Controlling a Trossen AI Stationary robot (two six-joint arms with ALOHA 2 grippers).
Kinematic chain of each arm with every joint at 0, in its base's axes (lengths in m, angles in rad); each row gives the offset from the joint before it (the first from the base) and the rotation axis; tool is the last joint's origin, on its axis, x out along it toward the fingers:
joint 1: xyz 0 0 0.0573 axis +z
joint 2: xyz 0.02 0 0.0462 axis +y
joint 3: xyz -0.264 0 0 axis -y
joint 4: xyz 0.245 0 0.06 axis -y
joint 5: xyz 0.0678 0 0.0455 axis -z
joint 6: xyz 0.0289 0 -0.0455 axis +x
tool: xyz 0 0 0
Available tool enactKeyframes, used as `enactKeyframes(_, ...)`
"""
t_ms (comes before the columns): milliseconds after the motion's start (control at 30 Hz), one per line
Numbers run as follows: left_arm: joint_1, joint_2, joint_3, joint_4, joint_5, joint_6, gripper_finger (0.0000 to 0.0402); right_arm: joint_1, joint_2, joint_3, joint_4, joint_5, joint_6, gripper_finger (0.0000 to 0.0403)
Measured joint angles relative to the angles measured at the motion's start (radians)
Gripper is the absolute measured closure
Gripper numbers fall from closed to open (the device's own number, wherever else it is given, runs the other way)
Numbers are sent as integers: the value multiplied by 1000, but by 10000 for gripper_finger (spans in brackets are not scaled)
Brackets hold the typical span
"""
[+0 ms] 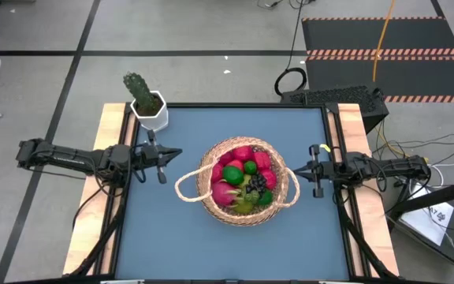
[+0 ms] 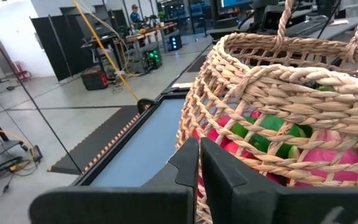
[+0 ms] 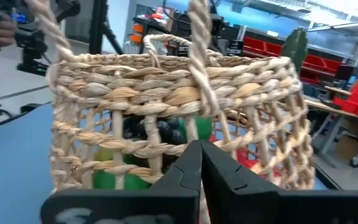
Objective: Build produce basket
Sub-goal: Return to Home Position
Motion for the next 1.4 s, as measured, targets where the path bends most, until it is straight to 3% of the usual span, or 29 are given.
enactKeyframes(167, 0, -41, 0, -30, 2, 2, 380, 0, 0, 0, -5, -46, 13, 403)
enactKeyframes(300, 0, -113, -3, -77, 70, 1, 380, 0, 5, 0, -7, -45, 50, 403)
enactKeyframes(667, 0, -283, -163, -19, 193, -6, 381, 0, 5, 0, -1, -43, 57, 403)
enactKeyframes(933, 0, -296, -223, 3, 247, 22, 396, 0, 5, 0, 1, -42, 57, 403)
enactKeyframes(1400, 0, -321, -265, -14, 246, 50, 396, 0, 5, 0, 1, -42, 57, 403)
